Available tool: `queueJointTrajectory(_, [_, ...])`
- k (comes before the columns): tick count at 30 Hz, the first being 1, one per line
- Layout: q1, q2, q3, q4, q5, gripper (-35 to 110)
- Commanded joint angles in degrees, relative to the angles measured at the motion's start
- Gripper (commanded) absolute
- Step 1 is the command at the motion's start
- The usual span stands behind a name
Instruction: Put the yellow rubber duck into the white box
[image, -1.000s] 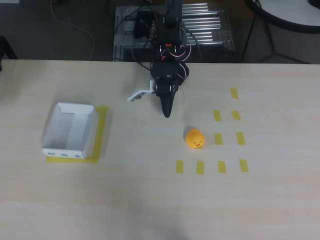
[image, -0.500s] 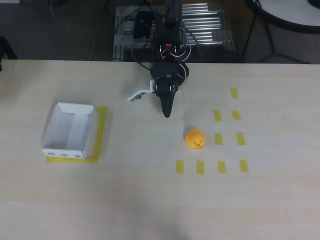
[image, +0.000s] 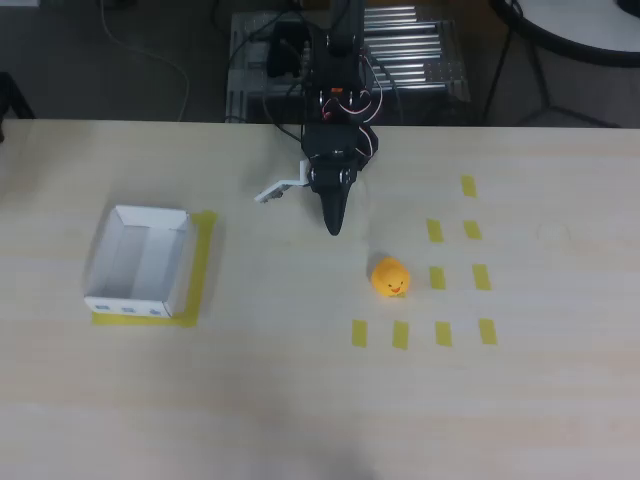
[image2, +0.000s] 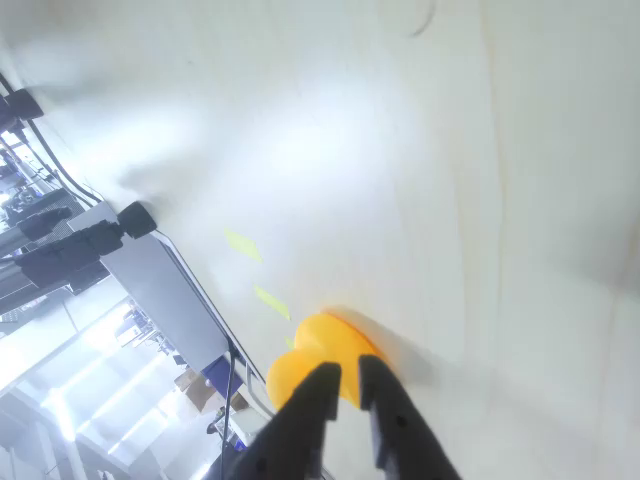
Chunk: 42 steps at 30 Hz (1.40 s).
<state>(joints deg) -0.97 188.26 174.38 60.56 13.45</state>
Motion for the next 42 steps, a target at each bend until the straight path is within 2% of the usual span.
queueJointTrajectory(1, [0.2,2.9,0.7,-1.1,0.1,0])
queueJointTrajectory(24, [-0.4,2.6,0.8,-3.3,-0.8,0])
queueJointTrajectory(28, [0.8,-10.8,-10.7,-9.0,-7.4,0])
queueJointTrajectory(31, [0.5,-29.3,-28.8,-4.7,-18.1,1])
queueJointTrajectory(35, [-1.7,-51.8,-52.4,10.0,-31.7,34])
queueJointTrajectory(37, [-2.3,-59.7,-59.8,17.0,-33.3,55])
queueJointTrajectory(39, [-4.7,-66.4,-66.1,22.2,-43.5,65])
queueJointTrajectory(40, [-6.0,-69.8,-69.0,24.3,-45.0,68])
queueJointTrajectory(42, [-8.8,-76.2,-74.6,28.1,-47.3,63])
